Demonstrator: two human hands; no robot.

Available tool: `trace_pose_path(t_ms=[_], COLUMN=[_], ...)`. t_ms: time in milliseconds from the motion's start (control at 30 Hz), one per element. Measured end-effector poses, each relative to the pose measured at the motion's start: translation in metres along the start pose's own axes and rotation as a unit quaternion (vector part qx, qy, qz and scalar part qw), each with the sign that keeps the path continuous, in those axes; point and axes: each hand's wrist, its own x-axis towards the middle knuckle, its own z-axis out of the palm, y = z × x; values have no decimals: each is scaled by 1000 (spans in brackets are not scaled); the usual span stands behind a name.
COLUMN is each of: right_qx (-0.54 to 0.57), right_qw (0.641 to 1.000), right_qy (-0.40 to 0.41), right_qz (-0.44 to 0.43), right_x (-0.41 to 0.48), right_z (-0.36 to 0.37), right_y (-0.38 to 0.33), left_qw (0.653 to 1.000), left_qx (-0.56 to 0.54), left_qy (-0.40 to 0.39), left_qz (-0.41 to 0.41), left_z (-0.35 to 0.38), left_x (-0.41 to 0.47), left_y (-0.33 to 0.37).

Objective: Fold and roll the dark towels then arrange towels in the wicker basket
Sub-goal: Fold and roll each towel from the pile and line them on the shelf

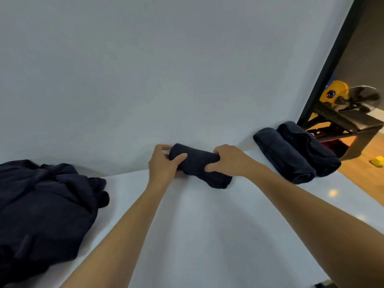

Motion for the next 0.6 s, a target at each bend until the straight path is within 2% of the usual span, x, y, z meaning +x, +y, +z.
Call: trace_pose_path(t_ms=[100, 167, 267, 333, 433, 600], right_qx=[141, 191, 209, 154, -1, -222], right_qw=[985, 970, 958, 962, 968, 935], right_qy=[19, 43, 96, 138, 173, 211], right_qz=[97, 143, 171, 177, 184, 178], right_x=[-16, -28, -42, -50, -59, -65], right_z=[-10, -19, -34, -42, -45, -35], right_y=[23, 39, 59, 70, 77, 73], left_qw=[990, 982, 964, 951, 960, 979], left_qx=[-128, -159, -193, -214, -170, -80], left_qy=[6, -15, -116, -158, -163, -142], left_qz=[-65, -103, -140, -156, -150, -119], left_z=[42, 72, 115, 140, 172, 193], left_x=[-21, -27, -31, -31, -28, -25], left_y=[0, 1, 19, 31, 40, 43])
